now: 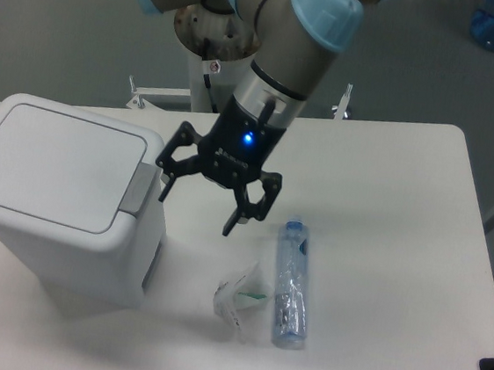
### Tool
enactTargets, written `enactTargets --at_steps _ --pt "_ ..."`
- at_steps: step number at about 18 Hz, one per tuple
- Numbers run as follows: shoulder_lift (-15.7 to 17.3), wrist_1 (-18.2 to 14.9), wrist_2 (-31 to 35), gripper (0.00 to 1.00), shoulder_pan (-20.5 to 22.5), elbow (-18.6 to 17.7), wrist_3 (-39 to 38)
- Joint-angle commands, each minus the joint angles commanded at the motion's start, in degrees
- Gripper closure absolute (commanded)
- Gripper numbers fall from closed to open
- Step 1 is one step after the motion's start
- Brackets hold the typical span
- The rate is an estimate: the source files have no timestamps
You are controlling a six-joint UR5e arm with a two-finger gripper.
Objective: Open the trash can
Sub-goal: 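Lower the gripper fingers onto the lid's grey push button, then press the grey button so the white lid pops up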
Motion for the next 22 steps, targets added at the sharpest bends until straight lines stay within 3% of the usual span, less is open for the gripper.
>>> enactTargets --at_steps 22 --pt "-1.3 1.6 0.6 0.00 -1.8 -0.1 0.0"
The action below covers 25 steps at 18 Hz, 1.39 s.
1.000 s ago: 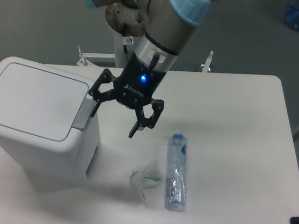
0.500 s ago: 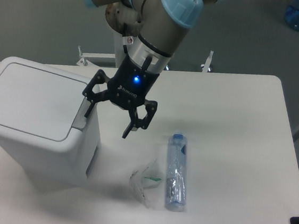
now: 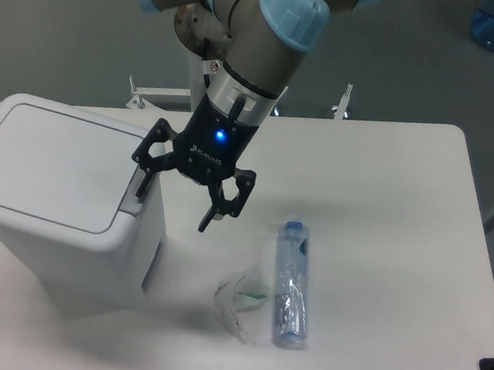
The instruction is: Open the trash can
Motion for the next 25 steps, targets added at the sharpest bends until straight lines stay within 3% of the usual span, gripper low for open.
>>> enactTargets --at_steps 8,14,19,25 --pt "-0.2 -0.1 0.1 0.00 0.0 0.4 -0.1" --pt "-0.6 0.1 0.1 0.00 1.7 4.4 0.4" --pt "-5.5 2.5 1.5 0.00 6.8 5.5 3.5" --pt "-12.9 2.3 11.0 0.00 10.2 12.1 14.0"
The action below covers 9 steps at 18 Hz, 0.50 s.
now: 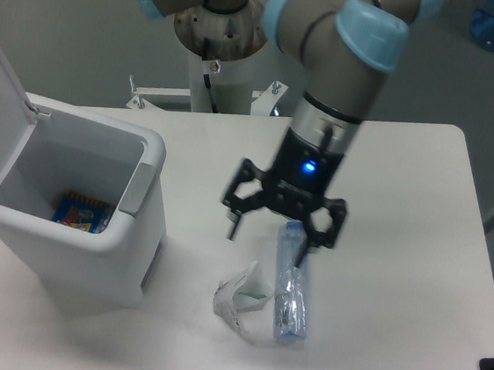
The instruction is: Open the trash can
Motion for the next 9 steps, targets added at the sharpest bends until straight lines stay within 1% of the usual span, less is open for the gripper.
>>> enactTargets --at_steps 3,4,7,9 --pt "-1.9 -0.6 5.7 0.00 1.9 1.1 6.5" --pt "-3.0 -0.9 7.3 0.00 2.4 1.6 8.4" --pt "-5.8 -0.9 11.3 0.00 2.6 4.0 13.3" --pt "-7.0 -1.5 14.7 0.00 2.5 5.3 19.0"
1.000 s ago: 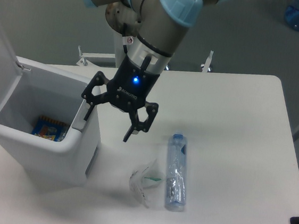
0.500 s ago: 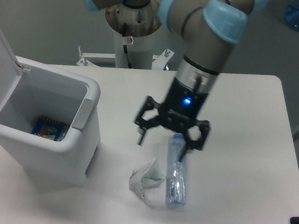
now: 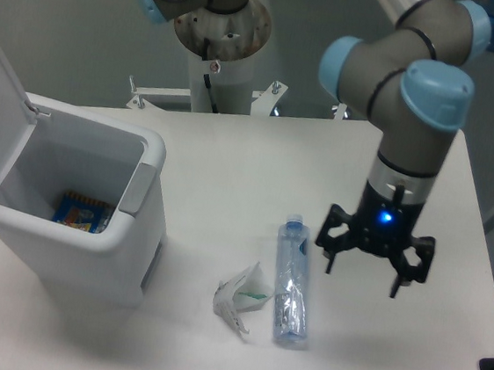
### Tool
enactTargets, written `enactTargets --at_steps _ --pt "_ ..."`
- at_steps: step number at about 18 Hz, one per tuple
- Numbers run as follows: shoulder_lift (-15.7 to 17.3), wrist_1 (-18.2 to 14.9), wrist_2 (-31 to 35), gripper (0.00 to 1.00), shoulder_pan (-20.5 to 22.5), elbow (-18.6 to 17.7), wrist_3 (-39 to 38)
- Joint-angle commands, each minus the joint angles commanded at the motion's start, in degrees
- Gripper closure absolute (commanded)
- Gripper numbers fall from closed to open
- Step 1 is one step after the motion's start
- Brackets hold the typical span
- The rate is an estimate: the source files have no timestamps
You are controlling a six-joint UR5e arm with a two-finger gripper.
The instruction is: Open the trash can
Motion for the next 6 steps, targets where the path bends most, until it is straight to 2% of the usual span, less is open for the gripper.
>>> enactTargets --at_steps 3,6 --pt "-0.1 -4.2 6.9 0.00 -0.1 0.8 11.0" --pt "-0.4 -4.8 10.6 0.00 -0.3 0.9 13.8"
